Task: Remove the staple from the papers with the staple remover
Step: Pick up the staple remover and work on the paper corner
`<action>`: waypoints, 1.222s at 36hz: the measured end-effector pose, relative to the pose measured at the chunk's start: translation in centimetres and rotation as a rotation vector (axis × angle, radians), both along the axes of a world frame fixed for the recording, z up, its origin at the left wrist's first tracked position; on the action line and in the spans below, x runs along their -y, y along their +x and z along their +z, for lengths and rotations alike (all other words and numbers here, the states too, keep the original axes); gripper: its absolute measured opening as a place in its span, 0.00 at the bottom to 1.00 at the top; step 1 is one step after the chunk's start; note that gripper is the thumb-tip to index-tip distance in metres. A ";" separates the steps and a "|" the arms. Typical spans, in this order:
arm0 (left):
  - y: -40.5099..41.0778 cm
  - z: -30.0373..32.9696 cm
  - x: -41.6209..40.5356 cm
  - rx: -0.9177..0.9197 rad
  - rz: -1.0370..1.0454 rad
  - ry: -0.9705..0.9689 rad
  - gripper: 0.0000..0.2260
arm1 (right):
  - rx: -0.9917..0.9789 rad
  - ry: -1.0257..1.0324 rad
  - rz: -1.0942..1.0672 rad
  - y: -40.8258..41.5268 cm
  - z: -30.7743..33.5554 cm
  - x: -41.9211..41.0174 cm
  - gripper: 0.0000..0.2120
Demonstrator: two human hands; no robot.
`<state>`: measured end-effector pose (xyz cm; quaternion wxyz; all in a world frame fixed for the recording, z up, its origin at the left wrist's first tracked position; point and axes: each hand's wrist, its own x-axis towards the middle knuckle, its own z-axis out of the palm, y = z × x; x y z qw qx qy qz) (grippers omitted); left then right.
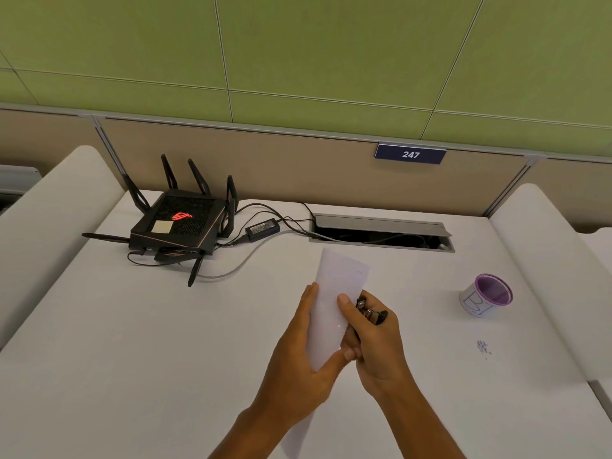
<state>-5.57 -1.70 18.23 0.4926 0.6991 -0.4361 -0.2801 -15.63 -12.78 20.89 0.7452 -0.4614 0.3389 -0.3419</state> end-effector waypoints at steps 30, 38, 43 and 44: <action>7.4 -4.1 -0.3 -0.530 0.232 0.166 0.20 | -0.400 -0.079 -0.129 -3.3 -4.8 0.8 0.12; 10.2 -5.9 1.3 -0.639 0.232 0.161 0.20 | -0.452 -0.018 -0.160 -2.3 -7.3 0.6 0.07; 11.5 -7.3 2.0 -0.590 0.241 0.220 0.21 | -0.489 0.072 -0.207 -1.3 -9.5 1.8 0.08; 11.7 -7.6 2.1 -0.582 0.252 0.231 0.22 | -0.501 0.083 -0.212 -1.0 -9.9 2.1 0.08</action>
